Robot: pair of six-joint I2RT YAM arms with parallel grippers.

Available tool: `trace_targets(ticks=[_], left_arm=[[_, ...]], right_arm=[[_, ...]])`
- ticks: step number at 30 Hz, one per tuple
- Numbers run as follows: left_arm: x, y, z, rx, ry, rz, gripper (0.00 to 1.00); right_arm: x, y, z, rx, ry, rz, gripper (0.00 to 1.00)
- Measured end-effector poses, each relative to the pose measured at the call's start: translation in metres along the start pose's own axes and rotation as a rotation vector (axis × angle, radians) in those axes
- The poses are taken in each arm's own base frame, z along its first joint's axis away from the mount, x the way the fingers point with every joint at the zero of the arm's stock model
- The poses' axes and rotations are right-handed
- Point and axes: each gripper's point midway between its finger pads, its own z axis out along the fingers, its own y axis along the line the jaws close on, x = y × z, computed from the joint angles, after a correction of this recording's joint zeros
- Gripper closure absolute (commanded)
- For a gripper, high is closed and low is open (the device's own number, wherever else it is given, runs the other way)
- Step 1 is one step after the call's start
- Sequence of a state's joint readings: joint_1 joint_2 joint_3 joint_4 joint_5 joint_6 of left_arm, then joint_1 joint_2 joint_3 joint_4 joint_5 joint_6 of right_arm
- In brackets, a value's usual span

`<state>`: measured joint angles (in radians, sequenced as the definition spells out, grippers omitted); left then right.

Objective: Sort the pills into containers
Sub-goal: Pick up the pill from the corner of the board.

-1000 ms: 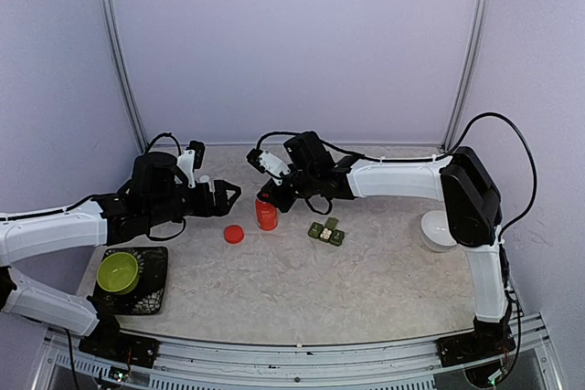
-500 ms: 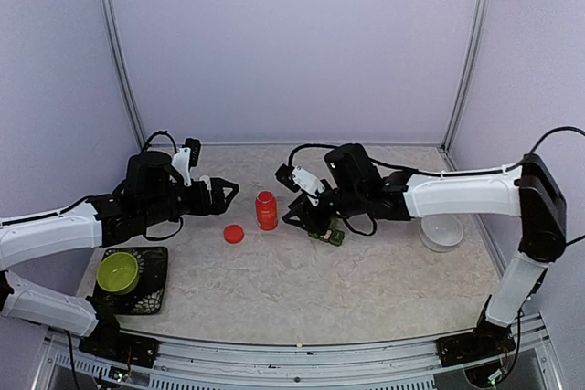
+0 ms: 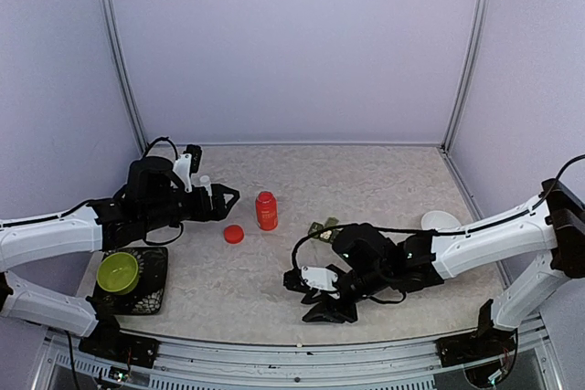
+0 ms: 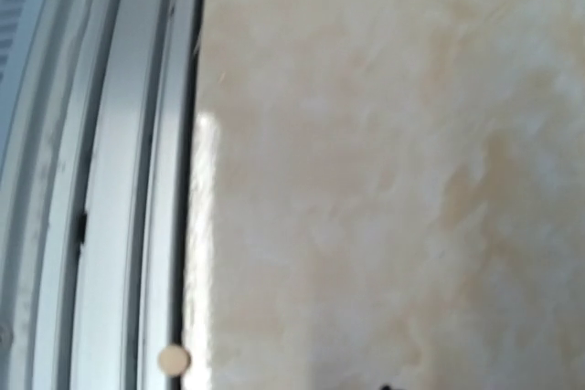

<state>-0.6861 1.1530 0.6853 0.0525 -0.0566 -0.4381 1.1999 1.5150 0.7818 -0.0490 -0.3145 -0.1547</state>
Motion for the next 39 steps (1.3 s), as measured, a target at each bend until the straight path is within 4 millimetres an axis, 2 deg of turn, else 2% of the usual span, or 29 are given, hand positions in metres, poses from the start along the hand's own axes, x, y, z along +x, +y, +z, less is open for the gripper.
trace_targets(ticks=[5, 10, 15, 25, 27, 30, 39], left_arm=[[0.001, -0.002, 0.000, 0.004, 0.003, 0.000, 0.01], [0.002, -0.002, 0.000, 0.002, 0.003, 0.001, 0.01], [0.002, -0.001, -0.001, -0.005, 0.011, 0.002, 0.01], [0.002, -0.001, 0.001, -0.011, 0.014, 0.002, 0.01], [0.001, -0.001, 0.002, -0.011, 0.015, 0.003, 0.01], [-0.001, -0.002, 0.002, -0.010, 0.012, 0.002, 0.01], [-0.002, -0.003, 0.003, -0.011, 0.015, 0.003, 0.01]], right_arm=[[0.021, 0.011, 0.018, -0.044, 0.072, -0.024, 0.61], [0.053, 0.040, 0.048, -0.124, 0.184, -0.072, 0.62], [0.047, 0.050, 0.057, -0.156, 0.172, -0.117, 0.65], [0.047, 0.048, 0.059, -0.144, 0.168, -0.140, 0.78], [0.046, 0.048, 0.060, -0.142, 0.166, -0.146, 0.82], [0.045, 0.047, 0.061, -0.142, 0.159, -0.151, 0.93], [0.043, 0.044, 0.060, -0.124, 0.154, -0.154, 0.95]])
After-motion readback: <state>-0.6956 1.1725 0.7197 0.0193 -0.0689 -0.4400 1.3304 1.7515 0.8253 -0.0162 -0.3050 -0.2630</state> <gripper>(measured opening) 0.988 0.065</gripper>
